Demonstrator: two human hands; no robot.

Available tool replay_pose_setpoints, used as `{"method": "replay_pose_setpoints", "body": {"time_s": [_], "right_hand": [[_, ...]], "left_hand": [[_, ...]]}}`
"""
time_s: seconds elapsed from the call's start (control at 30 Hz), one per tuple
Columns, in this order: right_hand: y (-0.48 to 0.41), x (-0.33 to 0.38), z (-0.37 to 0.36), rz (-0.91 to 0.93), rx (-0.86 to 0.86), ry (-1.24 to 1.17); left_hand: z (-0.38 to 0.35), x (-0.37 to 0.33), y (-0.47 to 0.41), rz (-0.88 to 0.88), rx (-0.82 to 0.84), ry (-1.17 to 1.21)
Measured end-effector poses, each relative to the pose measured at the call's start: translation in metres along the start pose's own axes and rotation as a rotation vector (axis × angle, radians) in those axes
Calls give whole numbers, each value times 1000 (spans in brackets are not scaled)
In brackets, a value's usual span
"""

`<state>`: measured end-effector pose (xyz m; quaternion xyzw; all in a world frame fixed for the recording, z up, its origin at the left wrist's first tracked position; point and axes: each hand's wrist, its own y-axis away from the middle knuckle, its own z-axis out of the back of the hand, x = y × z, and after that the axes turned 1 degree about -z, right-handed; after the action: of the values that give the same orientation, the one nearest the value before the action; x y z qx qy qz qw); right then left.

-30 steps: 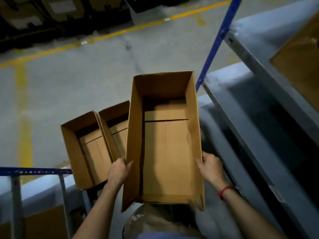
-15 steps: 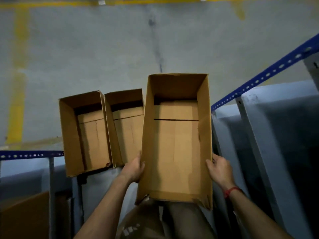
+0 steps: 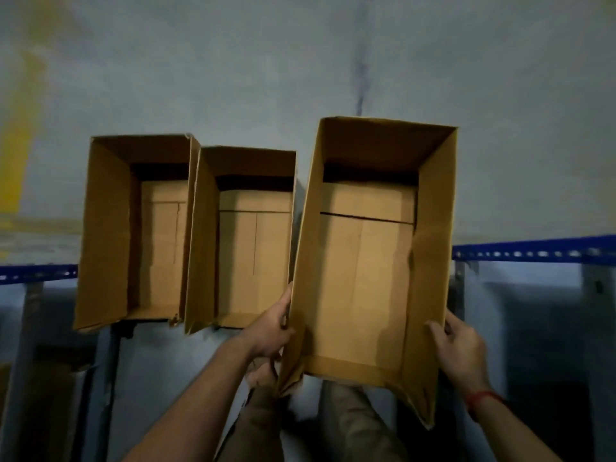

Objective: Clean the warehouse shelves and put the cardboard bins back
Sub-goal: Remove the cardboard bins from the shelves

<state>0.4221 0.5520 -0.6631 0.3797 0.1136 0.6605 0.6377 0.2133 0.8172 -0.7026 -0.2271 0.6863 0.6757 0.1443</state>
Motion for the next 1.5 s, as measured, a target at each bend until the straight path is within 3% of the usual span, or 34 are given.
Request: {"method": "replay_pose_setpoints", "body": {"time_s": [0.3, 0.43, 0.5, 0.6, 0.9, 1.23, 1.5], "right_hand": [[-150, -36, -74, 87, 20, 106], [-178, -33, -113, -2, 254, -66], [-188, -30, -123, -98, 359, -138], [-189, -31, -125, -124, 404, -61], [-83, 4, -114, 11, 409, -257], [60, 56, -50, 130, 144, -583], [178, 89, 29, 220, -44, -765]], "left_hand": [[-19, 42, -145, 62, -192, -13], [-26, 63, -164, 118, -379, -100], [-34, 65, -162, 124, -370, -85], [-44, 57, -151, 110, -336, -10], [-56, 2, -88, 1, -386, 108], [-56, -61, 77, -378, -477, 73], [-62, -94, 188, -524, -374, -11]]}}
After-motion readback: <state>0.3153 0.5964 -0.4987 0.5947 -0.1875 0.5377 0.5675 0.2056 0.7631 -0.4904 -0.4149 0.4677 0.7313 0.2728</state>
